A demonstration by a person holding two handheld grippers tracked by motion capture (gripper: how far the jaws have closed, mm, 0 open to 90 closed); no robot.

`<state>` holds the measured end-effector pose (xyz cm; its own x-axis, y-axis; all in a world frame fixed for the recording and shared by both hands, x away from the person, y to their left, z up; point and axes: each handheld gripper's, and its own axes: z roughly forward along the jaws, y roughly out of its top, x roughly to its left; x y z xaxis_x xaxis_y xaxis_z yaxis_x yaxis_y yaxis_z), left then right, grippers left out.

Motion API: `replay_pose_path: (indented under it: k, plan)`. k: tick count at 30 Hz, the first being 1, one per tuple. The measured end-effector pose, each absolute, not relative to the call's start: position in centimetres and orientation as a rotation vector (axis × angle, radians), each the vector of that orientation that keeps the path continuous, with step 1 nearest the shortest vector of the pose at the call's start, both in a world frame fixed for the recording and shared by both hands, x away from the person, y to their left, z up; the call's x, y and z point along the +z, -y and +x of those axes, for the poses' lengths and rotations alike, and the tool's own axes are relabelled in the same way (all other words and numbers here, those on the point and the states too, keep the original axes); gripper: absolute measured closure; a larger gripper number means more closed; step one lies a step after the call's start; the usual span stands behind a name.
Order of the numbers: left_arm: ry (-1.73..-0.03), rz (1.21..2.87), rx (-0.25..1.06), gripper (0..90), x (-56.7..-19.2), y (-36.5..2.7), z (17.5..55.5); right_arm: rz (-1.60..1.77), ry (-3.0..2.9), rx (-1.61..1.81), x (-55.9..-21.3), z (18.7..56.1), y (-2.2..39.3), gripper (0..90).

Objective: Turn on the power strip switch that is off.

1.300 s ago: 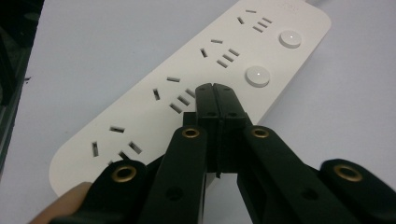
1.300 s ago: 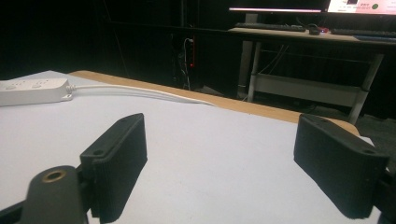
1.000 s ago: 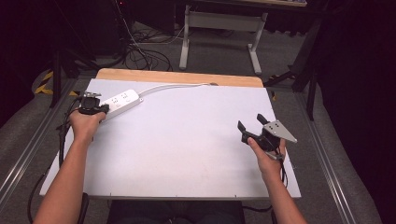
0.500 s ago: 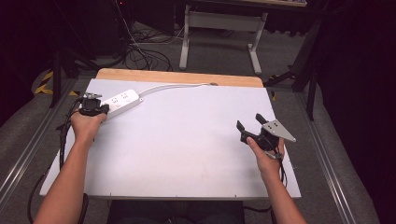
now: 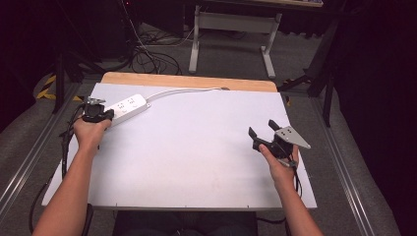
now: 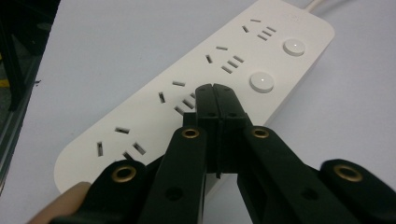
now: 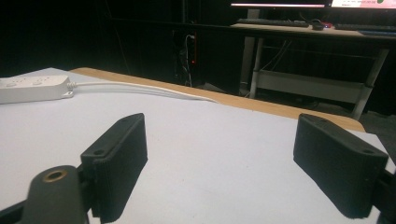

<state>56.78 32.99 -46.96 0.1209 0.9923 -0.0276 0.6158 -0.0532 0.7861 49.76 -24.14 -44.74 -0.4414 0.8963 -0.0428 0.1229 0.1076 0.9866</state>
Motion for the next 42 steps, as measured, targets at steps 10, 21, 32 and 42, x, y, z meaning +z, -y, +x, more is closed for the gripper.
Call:
replay_pose_path:
  k: [10,21,32,42]
  plan:
    - [-1.557,1.625,0.709,87.4,-47.1,-34.2,56.1,1.012,-1.687,1.402,-44.8,49.8,24.2,18.0]
    - [-1.459,1.544,0.815,81.0,-45.4,-33.7,55.1,1.009,-1.685,1.404,-44.7,49.8,24.2,18.2]
    - [-1.388,1.442,0.92,74.7,-43.5,-32.9,52.8,1.012,-1.684,1.41,-44.7,49.8,24.2,18.1]
    - [-1.394,1.372,0.974,69.3,-43.0,-33.0,52.3,1.003,-1.686,1.41,-44.7,49.9,24.2,18.3]
